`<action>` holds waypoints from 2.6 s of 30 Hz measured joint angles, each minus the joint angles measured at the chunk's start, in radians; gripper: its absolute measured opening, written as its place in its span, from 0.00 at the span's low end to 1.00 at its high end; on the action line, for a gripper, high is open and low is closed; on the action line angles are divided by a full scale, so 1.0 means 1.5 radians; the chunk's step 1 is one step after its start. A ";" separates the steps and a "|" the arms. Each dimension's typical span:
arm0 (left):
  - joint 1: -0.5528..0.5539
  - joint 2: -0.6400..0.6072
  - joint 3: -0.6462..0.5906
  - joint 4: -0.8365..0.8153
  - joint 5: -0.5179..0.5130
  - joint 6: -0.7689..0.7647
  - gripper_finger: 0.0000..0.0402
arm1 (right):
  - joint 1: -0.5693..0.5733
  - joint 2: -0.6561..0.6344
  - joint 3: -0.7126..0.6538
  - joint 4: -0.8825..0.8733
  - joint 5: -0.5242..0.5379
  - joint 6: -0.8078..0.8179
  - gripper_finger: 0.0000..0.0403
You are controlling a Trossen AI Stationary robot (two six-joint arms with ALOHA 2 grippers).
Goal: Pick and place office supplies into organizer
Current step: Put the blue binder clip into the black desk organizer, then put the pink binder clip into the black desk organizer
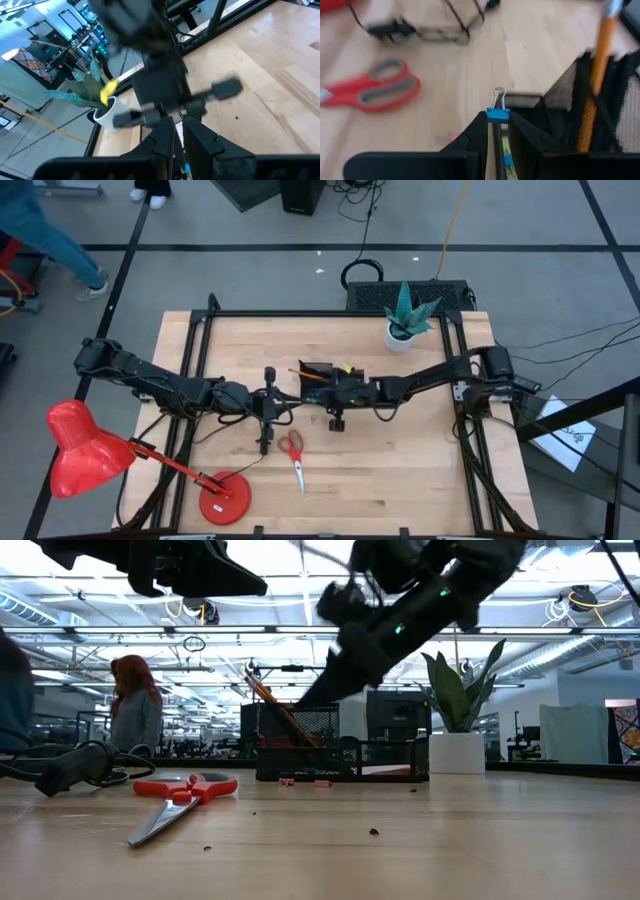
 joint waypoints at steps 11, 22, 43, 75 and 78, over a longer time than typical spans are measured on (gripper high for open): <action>-0.004 0.000 0.000 -0.001 0.000 0.005 0.12 | -0.039 0.048 0.030 -0.051 0.051 0.026 0.14; -0.004 0.000 0.000 -0.008 0.000 0.004 0.12 | -0.044 0.048 0.030 -0.058 0.001 0.073 0.24; -0.004 0.000 0.000 -0.012 0.000 0.000 0.12 | 0.016 -0.022 0.030 -0.100 -0.067 -0.048 0.38; -0.003 0.000 0.000 -0.015 0.000 0.002 0.12 | -0.070 0.107 0.031 -0.077 -0.400 -0.249 0.39; -0.003 0.000 0.000 -0.015 0.000 0.004 0.12 | -0.082 0.108 0.030 -0.081 -0.403 -0.254 0.39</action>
